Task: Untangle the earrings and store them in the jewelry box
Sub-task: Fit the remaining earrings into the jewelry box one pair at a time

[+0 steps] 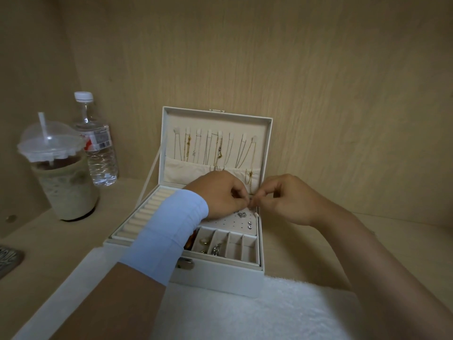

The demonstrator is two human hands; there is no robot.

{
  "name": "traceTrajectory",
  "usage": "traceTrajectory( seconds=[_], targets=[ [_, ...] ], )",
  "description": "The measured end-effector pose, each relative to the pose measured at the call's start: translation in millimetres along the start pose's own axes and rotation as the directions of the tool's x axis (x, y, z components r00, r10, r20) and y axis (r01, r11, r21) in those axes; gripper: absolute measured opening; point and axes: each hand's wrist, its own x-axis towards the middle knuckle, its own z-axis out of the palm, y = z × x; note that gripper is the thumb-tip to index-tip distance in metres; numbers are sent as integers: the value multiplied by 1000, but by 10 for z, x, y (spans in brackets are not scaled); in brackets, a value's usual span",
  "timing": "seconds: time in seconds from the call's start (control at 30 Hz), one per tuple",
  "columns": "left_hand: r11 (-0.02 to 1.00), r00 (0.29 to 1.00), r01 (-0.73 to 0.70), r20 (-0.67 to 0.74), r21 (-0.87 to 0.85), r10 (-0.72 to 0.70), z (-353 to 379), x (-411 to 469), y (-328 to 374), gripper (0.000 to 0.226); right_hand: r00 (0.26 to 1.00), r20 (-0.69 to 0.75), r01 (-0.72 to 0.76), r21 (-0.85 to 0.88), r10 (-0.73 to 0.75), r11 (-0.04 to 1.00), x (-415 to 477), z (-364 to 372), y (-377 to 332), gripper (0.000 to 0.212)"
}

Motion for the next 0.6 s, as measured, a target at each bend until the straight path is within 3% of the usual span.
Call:
traceTrajectory(
  seconds=[0.17,0.3,0.43,0.6],
  targets=[
    [1000,1000,14,10,-15,-14,12,2,7,11,999,-45,-20,-40,18,999,-1,26,2,21],
    [1000,999,20,37,7,-20,17,1,18,12,999,1,-35,-54,35,998,-10,16,-5,24],
    [997,999,31,4,65,-32,0,-29,85,14,991,-118,-43,95,54,995,-88,-196,-1,21],
    [1000,994,-15,-111,8,16,-23,-62,331,13,965,-223,-124,91,141,988,-386,-732,288,18]
  ],
)
